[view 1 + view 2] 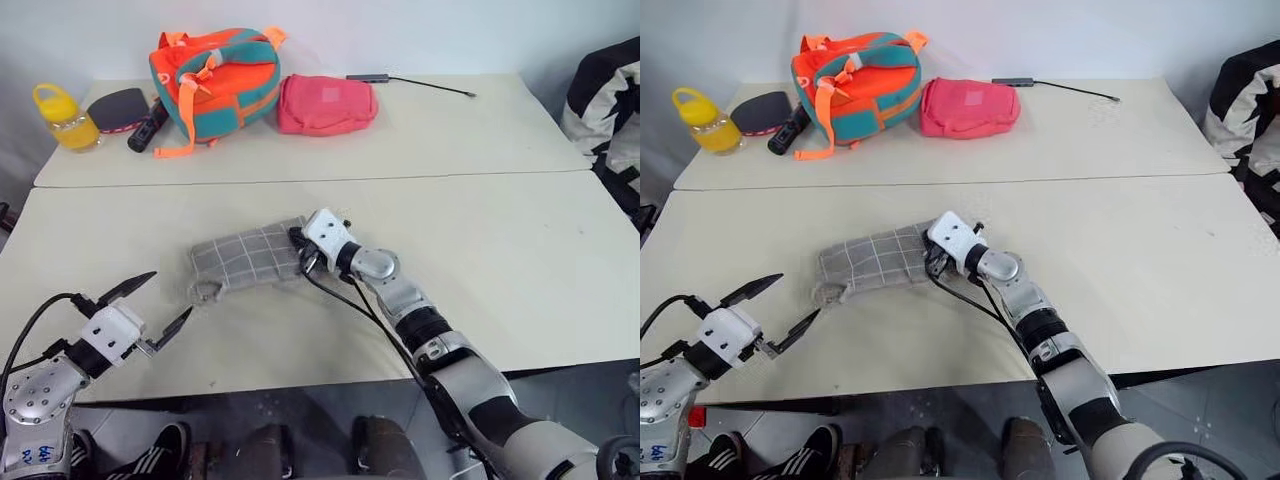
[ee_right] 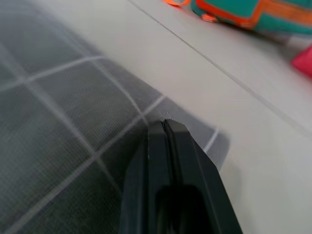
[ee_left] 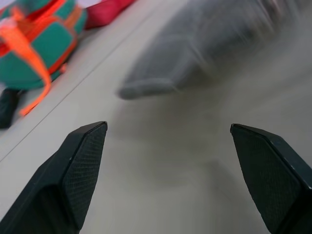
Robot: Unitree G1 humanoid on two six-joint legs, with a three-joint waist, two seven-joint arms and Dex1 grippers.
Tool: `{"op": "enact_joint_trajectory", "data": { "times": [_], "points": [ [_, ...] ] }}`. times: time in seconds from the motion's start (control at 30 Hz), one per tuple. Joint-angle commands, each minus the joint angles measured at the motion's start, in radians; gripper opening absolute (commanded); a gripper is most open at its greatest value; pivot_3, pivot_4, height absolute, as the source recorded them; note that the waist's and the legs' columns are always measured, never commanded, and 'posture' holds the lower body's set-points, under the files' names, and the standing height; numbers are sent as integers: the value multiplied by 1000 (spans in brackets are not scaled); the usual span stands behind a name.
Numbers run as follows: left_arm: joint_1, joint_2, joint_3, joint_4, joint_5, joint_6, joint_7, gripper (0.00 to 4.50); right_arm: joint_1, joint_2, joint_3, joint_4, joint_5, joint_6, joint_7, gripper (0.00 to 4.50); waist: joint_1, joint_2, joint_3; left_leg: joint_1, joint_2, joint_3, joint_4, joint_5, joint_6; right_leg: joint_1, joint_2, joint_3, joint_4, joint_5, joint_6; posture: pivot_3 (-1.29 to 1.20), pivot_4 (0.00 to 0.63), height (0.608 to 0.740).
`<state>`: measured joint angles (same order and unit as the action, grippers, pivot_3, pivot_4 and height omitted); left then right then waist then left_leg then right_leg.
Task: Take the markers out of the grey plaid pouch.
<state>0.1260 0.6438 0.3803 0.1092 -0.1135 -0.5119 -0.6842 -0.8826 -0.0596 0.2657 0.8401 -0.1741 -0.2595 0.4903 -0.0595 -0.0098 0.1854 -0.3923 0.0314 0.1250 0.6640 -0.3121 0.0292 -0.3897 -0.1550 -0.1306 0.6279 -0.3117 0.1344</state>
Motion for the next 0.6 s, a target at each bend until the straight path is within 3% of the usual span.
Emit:
{"op": "enact_joint_trajectory", "data": {
  "times": [0.03,0.43,0.53,0.6],
  "points": [
    [-18,30,-10,47,23,-74,6,4302,16,-12,-7,44,0,-28,9,43,-1,0,0,1,0,0,0,0,0,0,0,0,0,0,0,0,150,740],
    [-262,10,-159,207,95,-126,68,4302,65,-29,-13,-34,20,-37,72,43,-1,-2,-1,1,1,1,0,0,0,0,0,0,1,0,0,0,150,740],
    [-297,10,-205,266,120,-119,66,3800,66,-32,-16,-51,22,-33,74,0,-1,-2,-1,1,1,2,0,0,0,0,1,0,1,0,0,0,150,740],
    [-302,14,-211,282,119,-122,74,3198,66,-36,-19,-60,25,-28,76,0,-2,-2,-1,1,1,2,0,0,0,0,1,0,1,0,0,0,150,740]
  ]
}}
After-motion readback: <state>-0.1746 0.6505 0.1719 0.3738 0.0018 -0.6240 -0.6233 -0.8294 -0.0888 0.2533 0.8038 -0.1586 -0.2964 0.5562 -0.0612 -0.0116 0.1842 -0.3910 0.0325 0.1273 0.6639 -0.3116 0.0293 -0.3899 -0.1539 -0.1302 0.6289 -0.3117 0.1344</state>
